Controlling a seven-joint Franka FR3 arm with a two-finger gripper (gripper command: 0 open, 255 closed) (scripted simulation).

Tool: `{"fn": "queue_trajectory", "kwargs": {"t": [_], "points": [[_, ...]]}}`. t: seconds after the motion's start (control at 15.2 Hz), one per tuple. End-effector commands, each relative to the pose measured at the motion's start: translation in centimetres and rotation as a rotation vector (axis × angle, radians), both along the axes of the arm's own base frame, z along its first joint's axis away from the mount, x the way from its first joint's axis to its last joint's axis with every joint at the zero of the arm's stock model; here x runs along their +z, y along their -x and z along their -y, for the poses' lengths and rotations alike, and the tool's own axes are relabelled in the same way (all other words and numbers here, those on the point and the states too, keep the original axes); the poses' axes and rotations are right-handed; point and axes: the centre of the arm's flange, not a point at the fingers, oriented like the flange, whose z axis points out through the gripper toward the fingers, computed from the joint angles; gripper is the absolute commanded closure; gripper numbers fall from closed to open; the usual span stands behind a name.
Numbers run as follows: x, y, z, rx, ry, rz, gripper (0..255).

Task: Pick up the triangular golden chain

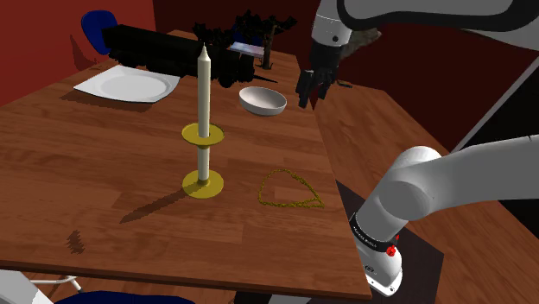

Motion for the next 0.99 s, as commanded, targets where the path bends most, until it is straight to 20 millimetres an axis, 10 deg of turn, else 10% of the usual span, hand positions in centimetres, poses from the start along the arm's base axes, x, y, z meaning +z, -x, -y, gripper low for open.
{"fn": "queue_trajectory", "kwargs": {"t": [0.0, 0.92], "points": [[0.0, 0.0, 0.0, 0.0, 0.0, 0.0, 0], [-10.6, 10.7, -12.4, 0.013, -0.008, 0.133, 0]]}}
